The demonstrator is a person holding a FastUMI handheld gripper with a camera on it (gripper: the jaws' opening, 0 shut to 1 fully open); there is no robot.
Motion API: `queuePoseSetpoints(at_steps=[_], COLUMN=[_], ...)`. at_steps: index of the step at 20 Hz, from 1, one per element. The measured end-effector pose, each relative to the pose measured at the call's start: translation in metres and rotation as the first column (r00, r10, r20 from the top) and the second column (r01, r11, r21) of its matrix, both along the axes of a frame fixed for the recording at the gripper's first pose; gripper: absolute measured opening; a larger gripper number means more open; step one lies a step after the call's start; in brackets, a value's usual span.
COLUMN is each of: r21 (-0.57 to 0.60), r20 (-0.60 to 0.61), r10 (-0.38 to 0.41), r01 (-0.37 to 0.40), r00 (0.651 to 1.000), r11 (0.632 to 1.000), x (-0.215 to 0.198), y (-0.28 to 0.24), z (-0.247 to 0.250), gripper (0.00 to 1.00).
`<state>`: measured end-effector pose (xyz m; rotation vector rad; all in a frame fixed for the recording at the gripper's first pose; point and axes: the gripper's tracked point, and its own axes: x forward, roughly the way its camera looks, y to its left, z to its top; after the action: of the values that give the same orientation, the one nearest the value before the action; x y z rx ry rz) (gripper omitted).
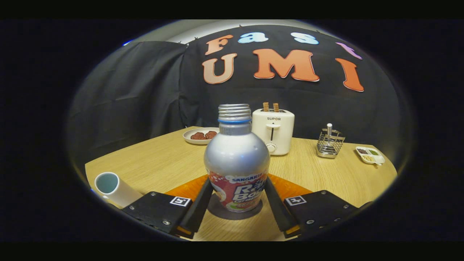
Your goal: Take the bottle from table, then pour the juice into the cup, finally place the bottle on the coaster
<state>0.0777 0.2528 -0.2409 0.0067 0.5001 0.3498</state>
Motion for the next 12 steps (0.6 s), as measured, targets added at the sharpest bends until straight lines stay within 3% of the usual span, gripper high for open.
queuePoseSetpoints(at_steps=[5, 12], r21=[0.020, 0.032], r20=[-0.030, 0.069], r10=[0.002, 0.008], r01=[-0.002, -0.010], r00=[1.000, 0.998], r11=[1.000, 0.999], x=[-0.006, -0.023], y=[0.001, -0.005], z=[-0.002, 0.043], gripper=[0.83, 0.96])
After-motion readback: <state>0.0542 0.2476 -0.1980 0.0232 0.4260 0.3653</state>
